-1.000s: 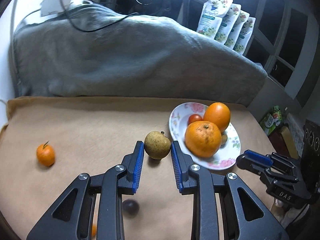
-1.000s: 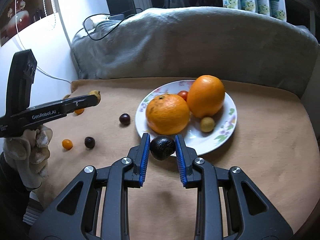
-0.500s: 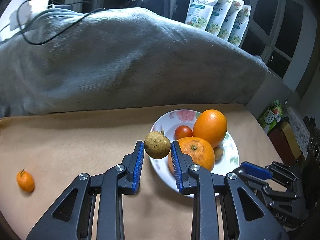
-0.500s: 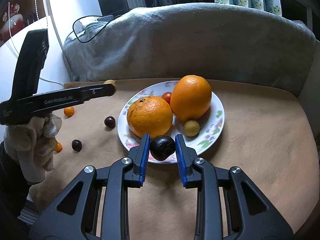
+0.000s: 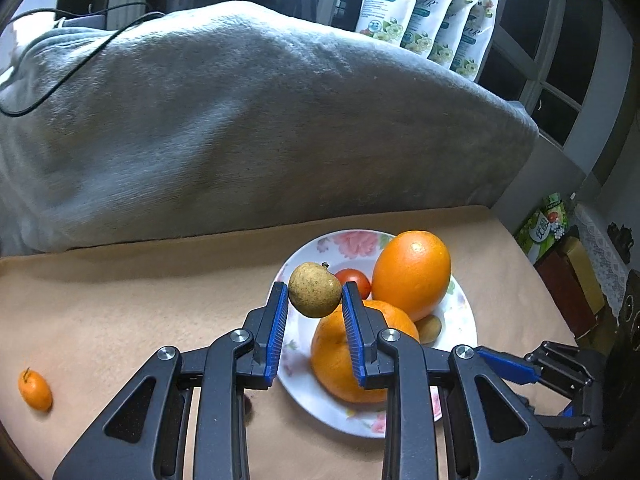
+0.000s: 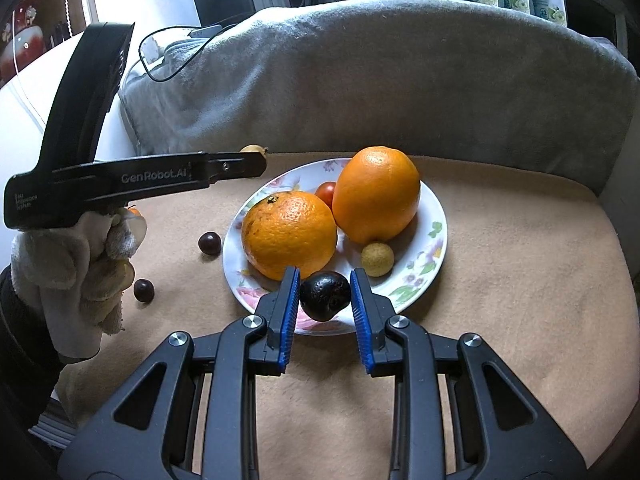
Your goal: Organize fruits
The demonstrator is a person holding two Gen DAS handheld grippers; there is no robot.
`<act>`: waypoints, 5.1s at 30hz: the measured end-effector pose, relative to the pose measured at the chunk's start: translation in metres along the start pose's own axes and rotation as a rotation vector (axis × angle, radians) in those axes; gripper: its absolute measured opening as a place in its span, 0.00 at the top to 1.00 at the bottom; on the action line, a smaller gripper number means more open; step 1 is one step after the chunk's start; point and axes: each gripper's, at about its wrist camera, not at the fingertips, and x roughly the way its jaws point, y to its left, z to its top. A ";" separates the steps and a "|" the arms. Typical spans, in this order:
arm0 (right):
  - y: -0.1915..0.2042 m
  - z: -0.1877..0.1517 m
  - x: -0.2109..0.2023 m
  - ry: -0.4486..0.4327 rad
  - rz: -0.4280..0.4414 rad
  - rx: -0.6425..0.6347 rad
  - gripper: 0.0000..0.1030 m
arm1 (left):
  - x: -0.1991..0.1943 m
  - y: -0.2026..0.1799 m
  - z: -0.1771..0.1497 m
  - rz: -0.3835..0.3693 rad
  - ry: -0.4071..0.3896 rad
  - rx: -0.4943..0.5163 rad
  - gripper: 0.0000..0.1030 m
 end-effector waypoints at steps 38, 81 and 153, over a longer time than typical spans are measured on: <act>0.002 0.002 -0.003 -0.037 -0.011 -0.013 0.21 | -0.004 -0.015 0.006 -0.004 -0.030 0.038 0.31; 0.059 -0.002 -0.049 -0.160 -0.117 -0.074 0.09 | -0.138 0.072 -0.032 0.199 -0.181 -0.071 0.25; 0.177 -0.016 0.096 0.241 0.205 -0.272 0.68 | -0.069 0.210 -0.092 0.223 0.016 -0.275 0.65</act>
